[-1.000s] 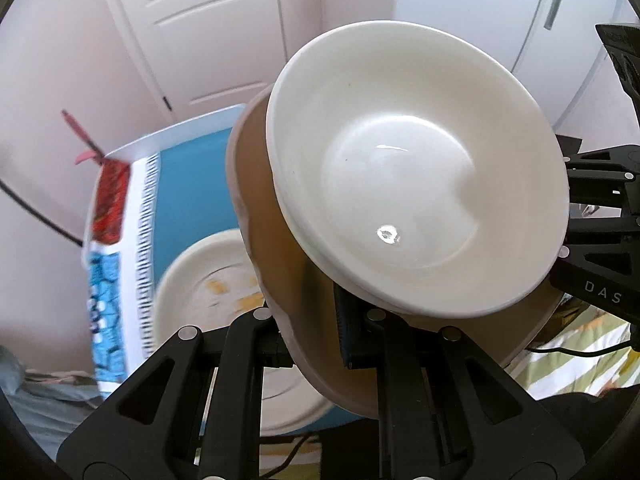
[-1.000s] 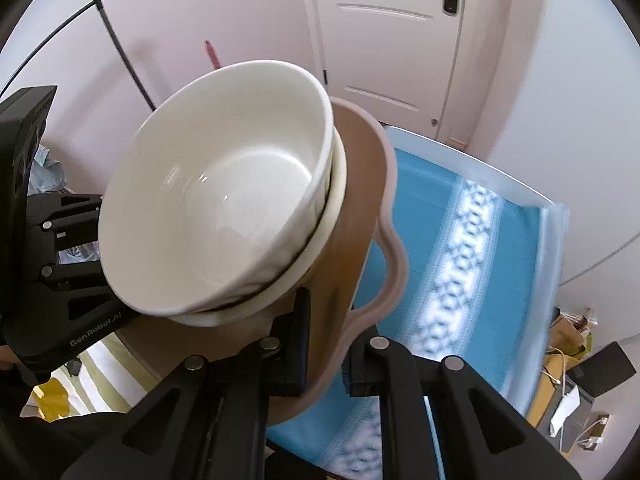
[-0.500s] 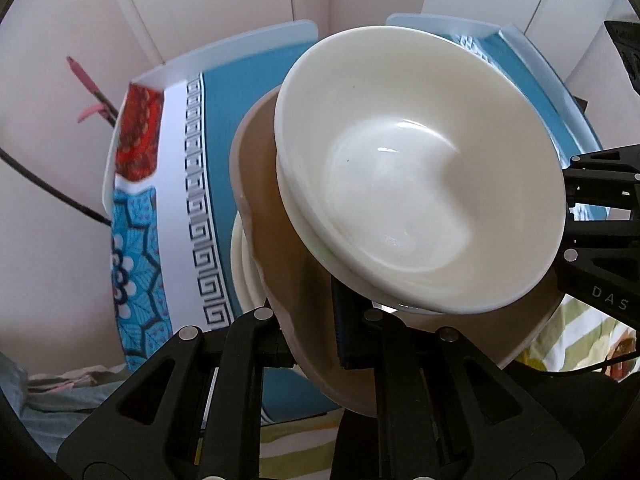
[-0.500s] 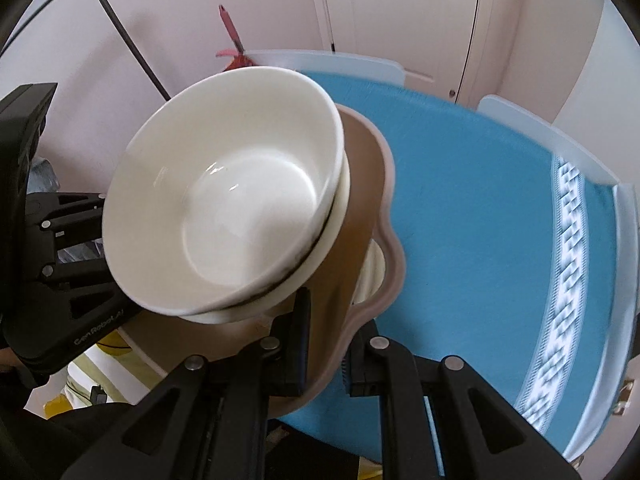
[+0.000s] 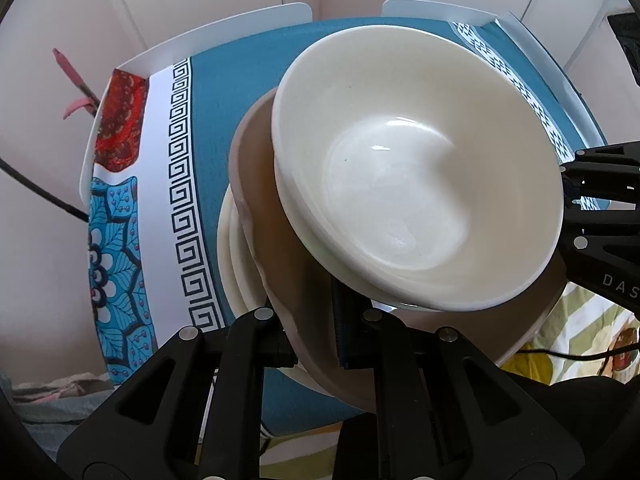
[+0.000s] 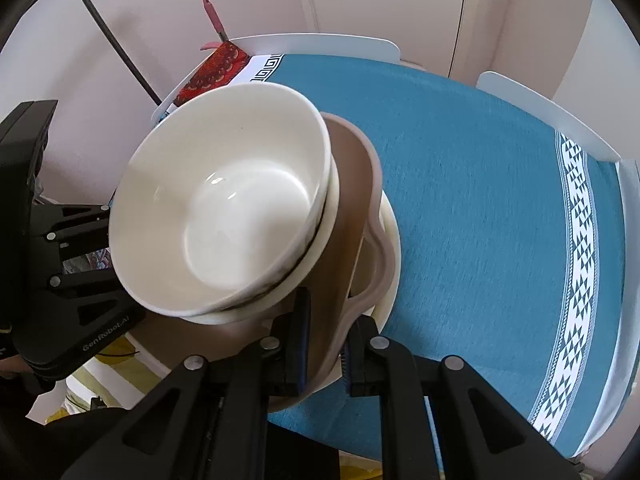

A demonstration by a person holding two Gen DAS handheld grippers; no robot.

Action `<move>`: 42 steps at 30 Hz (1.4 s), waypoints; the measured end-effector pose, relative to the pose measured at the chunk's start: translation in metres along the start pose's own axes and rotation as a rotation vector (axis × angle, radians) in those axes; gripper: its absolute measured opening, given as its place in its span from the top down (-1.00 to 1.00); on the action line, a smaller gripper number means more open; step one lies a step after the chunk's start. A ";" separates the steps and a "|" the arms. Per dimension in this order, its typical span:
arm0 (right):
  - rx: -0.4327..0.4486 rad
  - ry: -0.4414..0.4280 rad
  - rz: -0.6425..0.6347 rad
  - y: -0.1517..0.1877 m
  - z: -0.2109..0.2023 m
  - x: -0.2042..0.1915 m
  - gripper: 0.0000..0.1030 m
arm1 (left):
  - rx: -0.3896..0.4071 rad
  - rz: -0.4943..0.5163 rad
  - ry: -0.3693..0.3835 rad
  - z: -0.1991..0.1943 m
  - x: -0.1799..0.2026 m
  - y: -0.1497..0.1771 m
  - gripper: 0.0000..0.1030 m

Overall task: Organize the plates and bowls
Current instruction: 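Lift the taupe dish with bowls and carry it over the plate stack, then lower the taupe dish onto the plate stack and open the right tool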

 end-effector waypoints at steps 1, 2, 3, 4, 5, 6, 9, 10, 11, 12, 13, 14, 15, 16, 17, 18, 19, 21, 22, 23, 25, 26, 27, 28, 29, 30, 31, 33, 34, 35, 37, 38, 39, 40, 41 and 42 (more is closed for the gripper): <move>0.001 -0.003 0.004 0.000 0.001 0.000 0.76 | 0.000 0.002 0.000 0.000 0.000 0.000 0.82; 0.004 -0.006 0.009 0.000 0.001 0.001 0.76 | -0.002 0.004 0.001 0.000 0.000 0.000 0.82; 0.003 -0.005 0.012 0.000 0.000 0.001 0.76 | -0.004 0.006 0.003 0.001 -0.001 0.000 0.82; 0.000 -0.004 0.014 -0.001 0.000 0.001 0.76 | -0.007 0.008 0.005 0.001 -0.001 0.001 0.81; -0.007 -0.002 0.016 -0.001 0.001 0.001 0.76 | -0.014 0.009 0.006 0.001 -0.001 0.001 0.78; -0.014 -0.001 0.017 -0.001 0.000 0.000 0.76 | -0.022 0.009 0.004 0.001 -0.002 0.001 0.76; -0.046 -0.015 0.024 -0.002 0.002 0.001 0.76 | -0.055 0.013 -0.005 0.002 -0.004 0.002 0.61; -0.056 -0.022 0.025 -0.003 0.001 0.001 0.76 | -0.067 0.024 -0.009 0.002 -0.002 0.001 0.58; -0.070 -0.030 0.023 -0.004 0.003 0.002 0.75 | -0.081 0.036 -0.014 0.002 -0.001 0.001 0.57; -0.087 -0.037 0.018 -0.005 0.003 0.002 0.75 | -0.106 0.037 -0.007 0.002 0.000 0.000 0.55; -0.098 -0.041 0.015 -0.005 0.004 0.002 0.75 | -0.123 0.035 0.001 0.002 0.000 -0.001 0.53; -0.111 -0.047 0.012 -0.005 0.004 0.001 0.74 | -0.145 0.032 0.012 0.001 0.000 -0.001 0.50; -0.128 -0.054 0.008 -0.006 0.004 0.001 0.74 | -0.164 0.034 0.022 0.000 0.001 -0.001 0.49; -0.140 -0.058 0.005 -0.007 0.004 0.000 0.72 | -0.176 0.038 0.027 -0.002 0.001 -0.002 0.47; -0.152 -0.062 0.001 -0.007 0.004 0.000 0.71 | -0.191 0.050 0.034 -0.004 0.002 -0.002 0.42; -0.161 -0.067 -0.001 -0.007 0.004 -0.001 0.70 | -0.199 0.061 0.039 -0.006 0.003 -0.003 0.39; -0.170 -0.072 -0.007 -0.007 0.002 -0.002 0.67 | -0.207 0.077 0.045 -0.009 0.005 -0.003 0.29; -0.181 -0.074 -0.016 -0.007 -0.001 -0.003 0.59 | -0.210 0.099 0.063 -0.015 0.010 -0.005 -0.02; -0.184 -0.072 -0.018 -0.006 -0.002 -0.003 0.49 | -0.203 0.106 0.061 -0.019 0.012 -0.007 -0.36; -0.187 -0.072 -0.017 -0.006 -0.004 -0.002 0.36 | -0.189 0.114 0.045 -0.023 0.013 -0.009 -0.58; -0.191 -0.084 0.001 -0.004 -0.007 -0.001 0.12 | -0.172 0.116 0.038 -0.030 0.013 -0.014 -0.58; -0.190 -0.092 0.013 -0.004 -0.009 0.000 0.10 | -0.176 0.108 0.039 -0.032 0.011 -0.016 -0.58; -0.189 -0.094 0.018 -0.003 -0.010 0.001 0.10 | -0.179 0.101 0.039 -0.033 0.010 -0.017 -0.58; -0.188 -0.092 0.020 -0.002 -0.012 0.002 0.10 | -0.181 0.093 0.036 -0.035 0.009 -0.018 -0.58; -0.186 -0.088 0.021 -0.001 -0.013 0.001 0.10 | -0.182 0.088 0.034 -0.036 0.007 -0.018 -0.58; -0.185 -0.087 0.022 0.001 -0.015 0.002 0.10 | -0.184 0.085 0.033 -0.036 0.005 -0.017 -0.58; -0.181 -0.087 0.027 0.003 -0.018 0.001 0.10 | -0.184 0.080 0.037 -0.039 0.005 -0.014 -0.58; -0.170 -0.086 0.034 0.005 -0.023 0.001 0.10 | -0.183 0.070 0.047 -0.043 0.006 -0.010 -0.58; -0.165 -0.084 0.037 0.005 -0.026 0.000 0.10 | -0.173 0.063 0.044 -0.047 0.006 -0.009 -0.58; -0.155 -0.081 0.043 0.006 -0.029 0.000 0.10 | -0.166 0.057 0.044 -0.051 0.007 -0.007 -0.58; -0.133 -0.078 0.053 0.008 -0.038 -0.001 0.10 | -0.152 0.043 0.054 -0.062 0.008 -0.004 -0.58; -0.119 -0.073 0.057 0.009 -0.044 -0.001 0.10 | -0.135 0.035 0.055 -0.068 0.008 -0.005 -0.58; -0.105 -0.068 0.060 0.010 -0.048 -0.001 0.10 | -0.120 0.030 0.059 -0.074 0.008 -0.005 -0.58; -0.084 -0.061 0.064 0.011 -0.056 -0.001 0.10 | -0.103 0.026 0.065 -0.081 0.008 -0.004 -0.58; -0.059 -0.054 0.069 0.011 -0.065 -0.001 0.10 | -0.075 0.019 0.070 -0.092 0.010 -0.004 -0.58; -0.029 -0.047 0.075 0.011 -0.077 -0.001 0.10 | -0.052 0.012 0.069 -0.099 0.010 -0.005 -0.58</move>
Point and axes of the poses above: each gripper's, at about its wrist camera, not at the fingertips, and z roughly the way its jaws point, x to its right, y to its underside, the point moved 6 cm from there along z, roughly the way its jaws point, and after that the axes turned 11 degrees about -z, right-handed, at the moved point
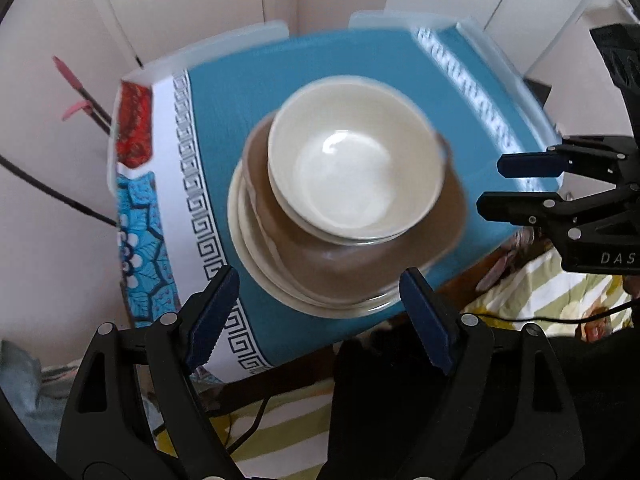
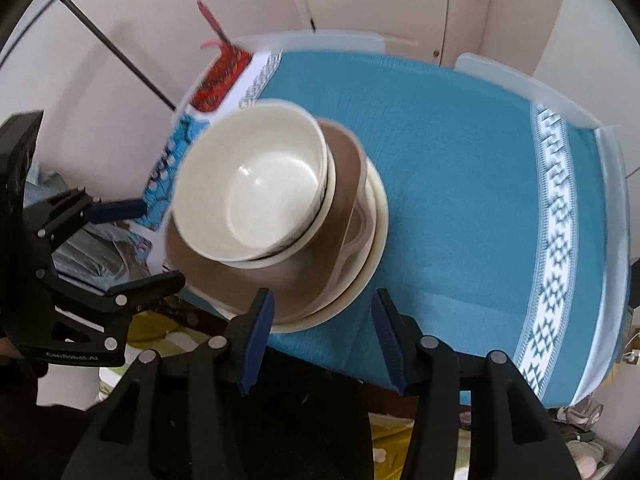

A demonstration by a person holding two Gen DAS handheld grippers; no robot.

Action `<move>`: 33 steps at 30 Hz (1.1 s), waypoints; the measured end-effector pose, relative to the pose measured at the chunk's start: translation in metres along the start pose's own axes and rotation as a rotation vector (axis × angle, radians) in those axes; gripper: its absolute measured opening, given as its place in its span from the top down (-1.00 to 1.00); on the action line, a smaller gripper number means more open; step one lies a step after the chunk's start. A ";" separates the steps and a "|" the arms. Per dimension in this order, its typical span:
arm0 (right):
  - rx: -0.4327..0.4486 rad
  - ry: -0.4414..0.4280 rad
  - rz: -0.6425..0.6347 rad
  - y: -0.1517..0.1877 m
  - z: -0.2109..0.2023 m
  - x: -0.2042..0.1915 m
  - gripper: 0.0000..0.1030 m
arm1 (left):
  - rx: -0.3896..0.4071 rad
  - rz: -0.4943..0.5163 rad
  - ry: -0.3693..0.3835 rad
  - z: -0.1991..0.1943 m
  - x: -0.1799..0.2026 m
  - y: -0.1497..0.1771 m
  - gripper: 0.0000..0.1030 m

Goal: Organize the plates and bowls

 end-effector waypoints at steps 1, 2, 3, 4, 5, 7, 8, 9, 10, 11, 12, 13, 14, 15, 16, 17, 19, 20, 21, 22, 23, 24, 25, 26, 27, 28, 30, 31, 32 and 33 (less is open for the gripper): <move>0.026 0.008 0.003 0.001 -0.011 0.000 0.10 | 0.034 -0.011 0.002 -0.012 0.002 0.000 -0.58; 0.053 0.019 0.006 0.001 -0.021 0.001 0.10 | 0.070 -0.022 0.011 -0.024 0.004 -0.002 -0.58; 0.088 0.038 0.009 0.002 -0.036 0.001 0.10 | 0.104 -0.031 0.015 -0.035 0.006 -0.002 -0.58; 0.116 0.054 0.009 0.002 -0.048 0.000 0.08 | 0.155 -0.045 0.015 -0.050 0.009 -0.003 -0.58; 0.141 0.069 0.011 0.002 -0.057 0.000 -0.10 | 0.204 -0.059 0.013 -0.064 0.012 -0.005 -0.58; 0.207 0.102 0.021 0.000 -0.082 0.000 -0.50 | 0.284 -0.077 0.006 -0.088 0.017 -0.007 -0.60; 0.246 0.118 0.025 0.000 -0.096 0.001 -0.68 | 0.333 -0.088 -0.002 -0.102 0.021 -0.009 -0.68; 0.291 0.143 0.029 0.001 -0.113 0.001 -0.70 | 0.384 -0.094 -0.012 -0.117 0.025 -0.009 -0.72; 0.316 0.161 0.030 0.000 -0.124 0.000 -0.70 | 0.429 -0.096 -0.019 -0.129 0.029 -0.010 -0.82; 0.350 0.185 0.032 0.001 -0.137 -0.001 -0.70 | 0.491 -0.094 -0.033 -0.146 0.035 -0.011 -0.90; 0.392 0.212 0.034 0.002 -0.154 -0.002 -0.70 | 0.533 -0.092 -0.048 -0.158 0.038 -0.012 -0.95; 0.420 0.233 0.035 0.002 -0.163 -0.002 -0.70 | 0.582 -0.090 -0.067 -0.171 0.042 -0.012 -0.99; 0.453 0.265 0.038 0.004 -0.175 -0.004 -0.74 | 0.636 -0.084 -0.087 -0.185 0.047 -0.012 -0.99; 0.481 0.293 0.040 0.006 -0.186 -0.005 -0.80 | 0.693 -0.078 -0.103 -0.201 0.052 -0.012 -0.99; 0.513 0.324 0.046 0.008 -0.198 -0.005 -0.96 | 0.738 -0.077 -0.113 -0.213 0.057 -0.011 -0.99; 0.546 0.353 0.050 0.009 -0.210 -0.006 -0.99 | 0.783 -0.082 -0.121 -0.226 0.061 -0.011 -0.99; 0.620 0.405 0.058 0.013 -0.234 -0.010 -0.99 | 0.857 -0.112 -0.113 -0.249 0.065 -0.009 -0.99; 0.664 0.428 0.063 0.016 -0.246 -0.011 -0.99 | 0.889 -0.123 -0.094 -0.261 0.068 -0.007 -0.99; 0.699 0.454 0.067 0.019 -0.257 -0.012 -0.99 | 0.909 -0.127 -0.085 -0.267 0.069 -0.006 -0.99; 0.721 0.476 0.069 0.020 -0.266 -0.013 -0.99 | 0.930 -0.128 -0.081 -0.274 0.071 -0.003 -0.99; 0.741 0.496 0.070 0.022 -0.274 -0.015 -0.99 | 0.954 -0.127 -0.085 -0.281 0.073 -0.001 -0.99; 0.754 0.509 0.071 0.024 -0.279 -0.015 -0.99 | 0.968 -0.127 -0.092 -0.284 0.074 0.000 -0.99; 0.767 0.521 0.077 0.026 -0.284 -0.015 -0.99 | 0.981 -0.129 -0.100 -0.288 0.075 0.002 -0.99; 0.779 0.527 0.083 0.028 -0.288 -0.015 -0.99 | 0.987 -0.132 -0.103 -0.290 0.076 0.002 -0.99; 0.787 0.531 0.087 0.029 -0.291 -0.014 -0.99 | 0.991 -0.136 -0.102 -0.292 0.076 0.004 -0.99; 0.795 0.536 0.091 0.030 -0.294 -0.014 -0.99 | 0.994 -0.140 -0.101 -0.294 0.078 0.005 -0.99; 0.808 0.553 0.099 0.032 -0.301 -0.014 -0.99 | 1.003 -0.142 -0.096 -0.298 0.079 0.008 -0.99; 0.813 0.557 0.101 0.032 -0.301 -0.016 -0.99 | 1.009 -0.142 -0.098 -0.301 0.080 0.009 -0.99; 0.820 0.560 0.104 0.033 -0.303 -0.016 -0.99 | 1.015 -0.142 -0.101 -0.302 0.080 0.010 -0.99; 0.824 0.561 0.108 0.032 -0.304 -0.016 -0.99 | 1.019 -0.138 -0.103 -0.303 0.081 0.011 -0.99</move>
Point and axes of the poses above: each gripper's, at about its wrist camera, not at the fingertips, and z roughly the way its jaws point, x to its right, y to its underside, the point moved 6 cm from there along z, roughly the way its jaws point, and after that the axes turned 11 degrees about -z, right-handed, at the moved point
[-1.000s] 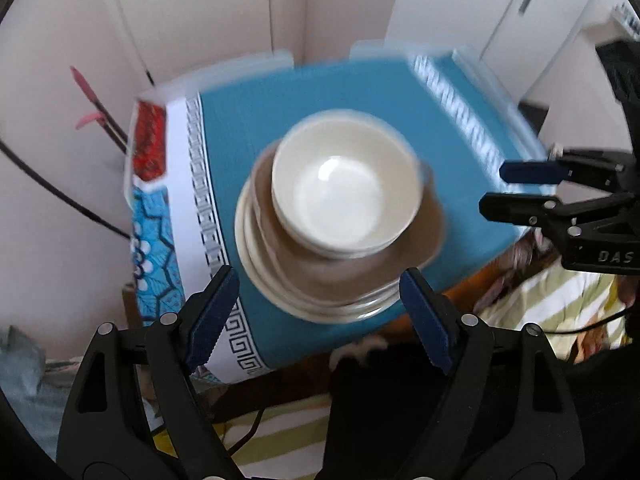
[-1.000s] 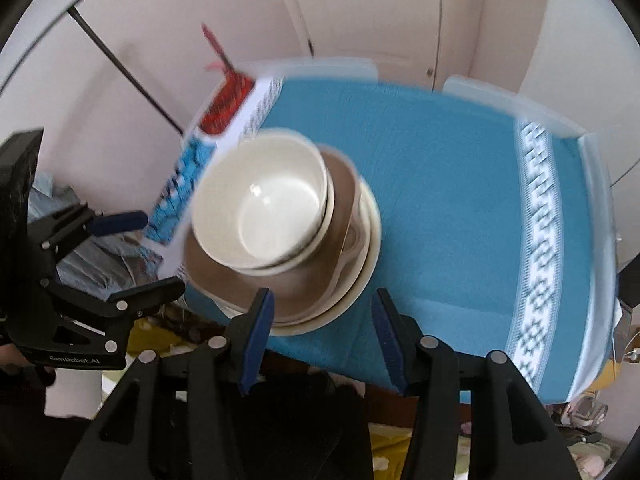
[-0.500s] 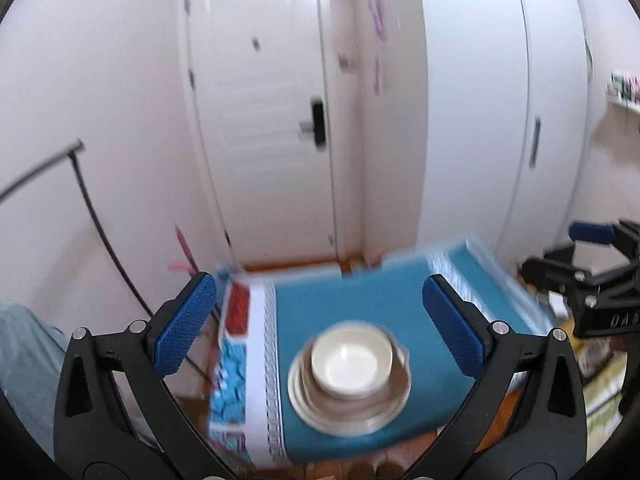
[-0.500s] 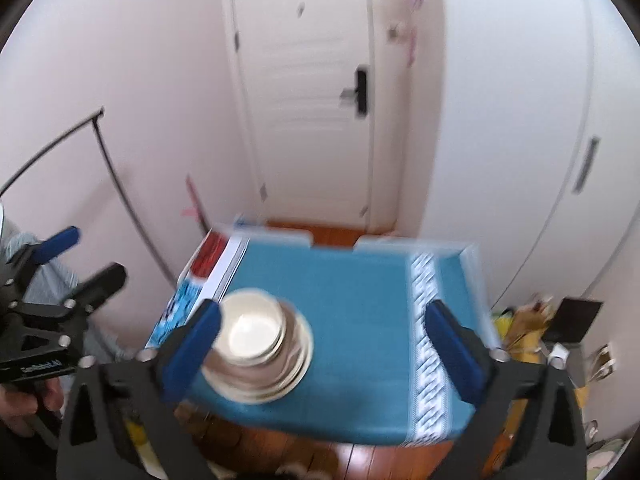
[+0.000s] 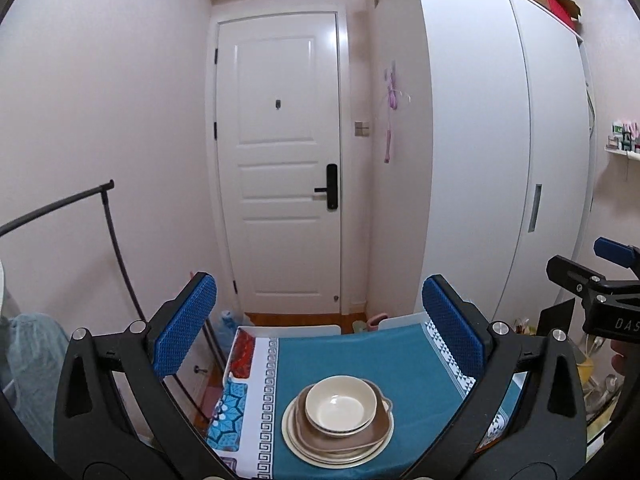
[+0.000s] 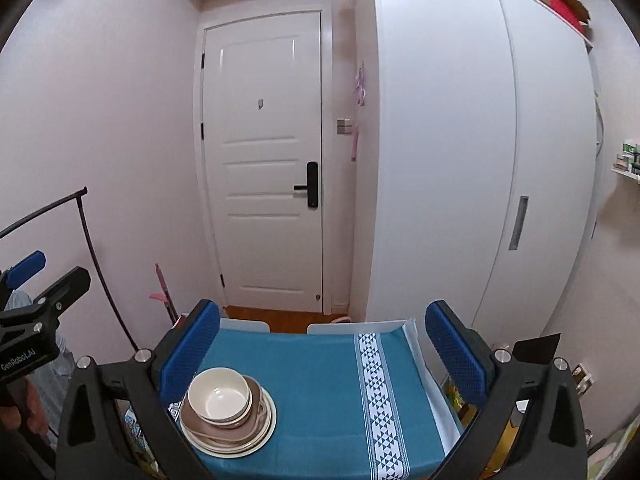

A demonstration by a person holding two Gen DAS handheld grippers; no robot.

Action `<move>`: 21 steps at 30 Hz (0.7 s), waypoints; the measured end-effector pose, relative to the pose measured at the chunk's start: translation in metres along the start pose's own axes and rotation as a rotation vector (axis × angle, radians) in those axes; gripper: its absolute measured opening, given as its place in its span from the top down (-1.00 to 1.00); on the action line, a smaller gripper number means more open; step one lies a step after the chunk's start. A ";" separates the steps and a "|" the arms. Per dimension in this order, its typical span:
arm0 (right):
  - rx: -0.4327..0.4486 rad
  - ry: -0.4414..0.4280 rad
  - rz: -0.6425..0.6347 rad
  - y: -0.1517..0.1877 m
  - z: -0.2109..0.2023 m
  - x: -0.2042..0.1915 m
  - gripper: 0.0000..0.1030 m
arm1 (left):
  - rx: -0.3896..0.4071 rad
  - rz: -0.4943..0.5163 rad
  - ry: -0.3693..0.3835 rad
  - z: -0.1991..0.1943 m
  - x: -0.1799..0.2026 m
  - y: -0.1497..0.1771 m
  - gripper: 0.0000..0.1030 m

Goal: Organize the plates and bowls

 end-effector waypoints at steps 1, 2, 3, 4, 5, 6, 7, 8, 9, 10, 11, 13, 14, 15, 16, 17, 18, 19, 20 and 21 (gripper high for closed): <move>-0.001 0.002 0.001 -0.001 -0.006 0.001 -0.99 | 0.003 0.002 0.002 -0.002 0.001 0.000 -0.99; -0.001 0.007 0.001 -0.002 -0.006 0.001 -0.99 | 0.007 0.002 0.002 -0.003 0.002 -0.001 -0.99; 0.000 0.011 0.001 -0.002 -0.007 0.001 -0.99 | 0.008 0.001 0.004 -0.003 0.003 0.000 -0.99; 0.001 0.012 0.003 -0.002 -0.008 0.001 -0.99 | 0.008 -0.001 0.009 -0.004 0.004 -0.001 -0.99; 0.001 0.012 0.004 -0.002 -0.008 0.001 -0.99 | 0.008 -0.003 0.011 -0.003 0.004 -0.002 -0.99; 0.000 0.014 0.006 -0.002 -0.008 0.001 -0.99 | 0.006 -0.004 0.011 -0.002 0.003 -0.002 -0.99; 0.000 0.016 0.008 -0.003 -0.008 0.001 -0.99 | 0.006 -0.004 0.011 -0.002 0.003 -0.001 -0.99; -0.001 0.017 0.009 -0.003 -0.007 0.001 -0.99 | 0.006 -0.004 0.012 -0.001 0.003 -0.002 -0.99; -0.002 0.018 0.010 -0.003 -0.007 0.001 -0.99 | 0.007 -0.004 0.013 -0.001 0.003 -0.002 -0.99; -0.002 0.019 0.011 -0.002 -0.007 0.001 -0.99 | 0.009 -0.003 0.012 -0.002 0.003 -0.002 -0.99; -0.002 0.019 0.011 -0.002 -0.007 0.002 -0.99 | 0.011 -0.003 0.012 -0.002 0.003 -0.003 -0.99; -0.004 0.018 0.010 -0.003 -0.005 0.001 -0.99 | 0.014 -0.002 0.012 -0.002 0.002 -0.003 -0.99; -0.003 0.019 0.009 -0.004 -0.005 0.001 -0.99 | 0.016 -0.003 0.011 -0.002 0.002 -0.003 -0.99; -0.002 0.018 0.008 -0.004 -0.005 0.001 -0.99 | 0.017 -0.004 0.011 -0.003 0.001 -0.003 -0.99; -0.002 0.019 0.006 -0.005 -0.005 0.000 -0.99 | 0.018 -0.005 0.011 -0.004 0.001 -0.003 -0.99; -0.001 0.019 0.004 -0.006 -0.005 -0.001 -0.99 | 0.019 -0.007 0.010 -0.004 0.000 -0.003 -0.99; 0.001 0.016 0.002 -0.007 -0.005 -0.002 -0.99 | 0.020 -0.010 0.010 -0.004 0.000 -0.003 -0.99; 0.001 0.015 0.001 -0.007 -0.004 -0.003 -0.99 | 0.024 -0.015 0.016 -0.005 -0.001 -0.004 -0.99; 0.000 0.016 -0.002 -0.008 -0.004 -0.003 -0.99 | 0.025 -0.018 0.024 -0.005 -0.001 -0.004 -0.99; -0.001 0.016 -0.004 -0.008 -0.003 -0.004 -0.99 | 0.026 -0.018 0.024 -0.006 -0.001 -0.004 -0.99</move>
Point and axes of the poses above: each gripper's, at about its wrist camera, not at the fingertips, and z roughly the way its jaws point, x to its right, y to its underside, the point moved 6 cm from there along z, roughly the way its jaws point, and after that the axes turned 11 degrees about -z, right-handed, at the moved point
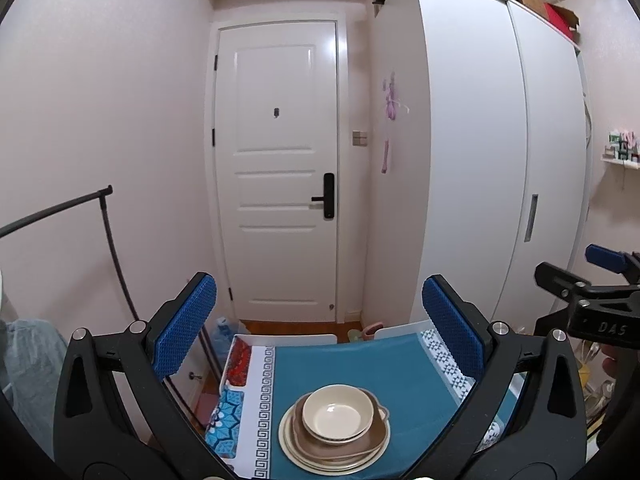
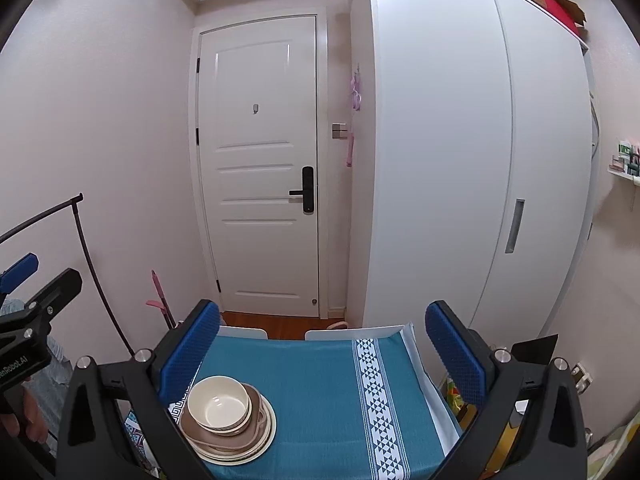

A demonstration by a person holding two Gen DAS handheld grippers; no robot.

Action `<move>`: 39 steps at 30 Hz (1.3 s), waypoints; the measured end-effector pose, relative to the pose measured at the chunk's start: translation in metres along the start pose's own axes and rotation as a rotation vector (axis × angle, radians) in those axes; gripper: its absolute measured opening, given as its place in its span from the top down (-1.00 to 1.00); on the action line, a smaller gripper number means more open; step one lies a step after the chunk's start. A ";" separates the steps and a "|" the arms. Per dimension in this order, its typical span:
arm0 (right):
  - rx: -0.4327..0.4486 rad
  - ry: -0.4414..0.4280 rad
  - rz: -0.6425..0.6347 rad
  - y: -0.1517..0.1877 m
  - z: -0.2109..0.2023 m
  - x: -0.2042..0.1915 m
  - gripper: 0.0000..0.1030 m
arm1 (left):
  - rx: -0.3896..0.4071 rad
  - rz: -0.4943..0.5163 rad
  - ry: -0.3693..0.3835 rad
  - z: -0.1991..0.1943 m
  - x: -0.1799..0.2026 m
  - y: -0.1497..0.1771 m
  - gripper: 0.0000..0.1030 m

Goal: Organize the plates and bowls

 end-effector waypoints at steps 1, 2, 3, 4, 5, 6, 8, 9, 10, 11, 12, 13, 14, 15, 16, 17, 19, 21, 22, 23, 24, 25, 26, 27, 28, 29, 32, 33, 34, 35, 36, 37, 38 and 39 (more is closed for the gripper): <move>-0.001 0.000 0.001 0.000 0.001 -0.001 -0.99 | 0.005 0.003 -0.006 -0.001 0.000 0.000 -0.99; 0.000 -0.001 0.000 0.000 0.000 -0.001 -0.99 | 0.009 0.007 -0.009 -0.002 0.000 -0.001 -0.99; 0.000 0.000 0.002 -0.001 0.000 -0.001 -0.99 | 0.010 0.010 -0.009 -0.002 0.000 0.000 -0.99; 0.001 0.000 0.005 -0.001 0.001 -0.001 -0.99 | 0.010 0.013 -0.009 -0.003 0.001 0.000 -0.99; 0.002 0.001 0.007 -0.001 0.001 -0.001 -0.99 | 0.011 0.014 -0.011 -0.003 0.001 0.000 -0.99; 0.003 0.002 0.009 -0.001 0.000 0.000 -0.99 | 0.013 0.015 -0.011 -0.004 0.001 0.000 -0.99; 0.008 0.007 0.014 -0.002 -0.002 0.000 -0.99 | 0.012 0.013 -0.009 -0.005 0.001 0.001 -0.99; 0.012 0.010 0.016 -0.003 -0.003 0.000 -0.99 | 0.012 0.011 -0.009 -0.005 0.001 0.001 -0.99; 0.013 0.012 0.017 -0.003 -0.003 0.000 -0.99 | 0.010 0.006 -0.007 -0.005 0.000 0.002 -0.99; 0.013 0.014 0.016 -0.003 -0.004 0.000 -0.99 | 0.005 0.003 -0.005 -0.004 0.000 0.003 -0.99; 0.014 0.016 0.015 -0.003 -0.004 0.000 -0.99 | 0.000 0.002 -0.007 -0.003 -0.001 0.004 -0.99; 0.014 0.017 0.015 -0.003 -0.004 0.000 -0.99 | -0.004 0.004 -0.010 -0.003 -0.001 0.006 -0.99; 0.012 0.018 0.015 -0.003 -0.004 0.000 -0.99 | -0.006 0.006 -0.010 -0.002 -0.002 0.005 -0.99; 0.013 0.018 0.016 -0.003 -0.005 0.000 -0.99 | -0.005 0.008 -0.010 -0.002 -0.002 0.005 -0.99; 0.013 0.018 0.016 -0.004 -0.004 0.000 -0.99 | -0.005 0.010 -0.009 -0.003 -0.002 0.005 -0.99; 0.013 0.018 0.015 -0.004 -0.004 0.000 -0.99 | -0.002 0.011 -0.009 -0.004 -0.002 0.004 -0.99; 0.013 0.018 0.013 -0.004 -0.005 0.000 -0.99 | 0.001 0.011 -0.009 -0.004 -0.002 0.003 -0.99; 0.014 0.021 0.012 -0.004 -0.005 0.000 -0.99 | -0.001 0.007 -0.005 -0.005 -0.003 0.003 -0.99; 0.014 0.021 0.012 -0.004 -0.005 0.000 -0.99 | -0.002 0.005 -0.005 -0.005 -0.004 0.003 -0.99; 0.014 0.022 0.011 -0.004 -0.005 0.000 -0.99 | -0.004 0.004 -0.006 -0.004 -0.004 0.004 -0.99; 0.015 0.023 0.011 -0.003 -0.006 0.001 -0.99 | -0.004 0.003 -0.006 -0.004 -0.005 0.004 -0.99; 0.016 0.024 0.012 -0.004 -0.006 0.001 -0.99 | -0.004 0.003 -0.006 -0.004 -0.005 0.004 -0.99; 0.016 0.025 0.013 -0.003 -0.006 0.002 -0.99 | -0.005 0.004 -0.005 -0.004 -0.005 0.004 -0.99; 0.016 0.025 0.014 -0.003 -0.006 0.002 -0.99 | -0.004 0.005 -0.006 -0.004 -0.005 0.004 -0.99; 0.017 0.026 0.014 -0.002 -0.007 0.001 -0.99 | -0.002 0.007 -0.007 -0.004 -0.005 0.004 -0.99; 0.016 0.027 0.014 -0.002 -0.007 0.002 -0.99 | 0.001 0.010 -0.010 -0.005 -0.005 0.004 -0.99; 0.019 0.024 0.014 -0.002 -0.007 0.002 -0.99 | 0.006 0.012 -0.010 -0.006 -0.008 0.004 -0.99; 0.019 0.024 0.014 -0.002 -0.008 0.001 -0.99 | 0.005 0.012 -0.008 -0.006 -0.008 0.004 -0.99; 0.019 0.024 0.013 -0.002 -0.008 0.001 -0.99 | 0.003 0.012 -0.003 -0.006 -0.009 0.004 -0.99; 0.020 0.022 0.013 -0.002 -0.008 0.000 -0.99 | 0.001 0.010 0.000 -0.006 -0.010 0.005 -0.99; 0.021 0.020 0.013 -0.002 -0.008 0.000 -0.99 | 0.002 0.008 -0.001 -0.005 -0.011 0.005 -0.99; 0.022 0.018 0.013 -0.003 -0.008 -0.001 -0.99 | 0.006 0.007 -0.006 -0.005 -0.011 0.004 -0.99; 0.022 0.015 0.012 -0.003 -0.007 -0.001 -0.99 | 0.013 0.008 -0.015 -0.006 -0.013 0.004 -0.99; 0.022 0.014 0.010 -0.004 -0.006 -0.001 -0.99 | 0.020 0.011 -0.027 -0.006 -0.014 0.004 -0.99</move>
Point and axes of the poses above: each gripper's, at about its wrist camera, not at the fingertips, and z roughly the way its jaws point, x to its right, y to its underside, the point moved 6 cm from there along z, roughly the way its jaws point, and after that the axes turned 11 degrees about -z, right-handed, at the moved point
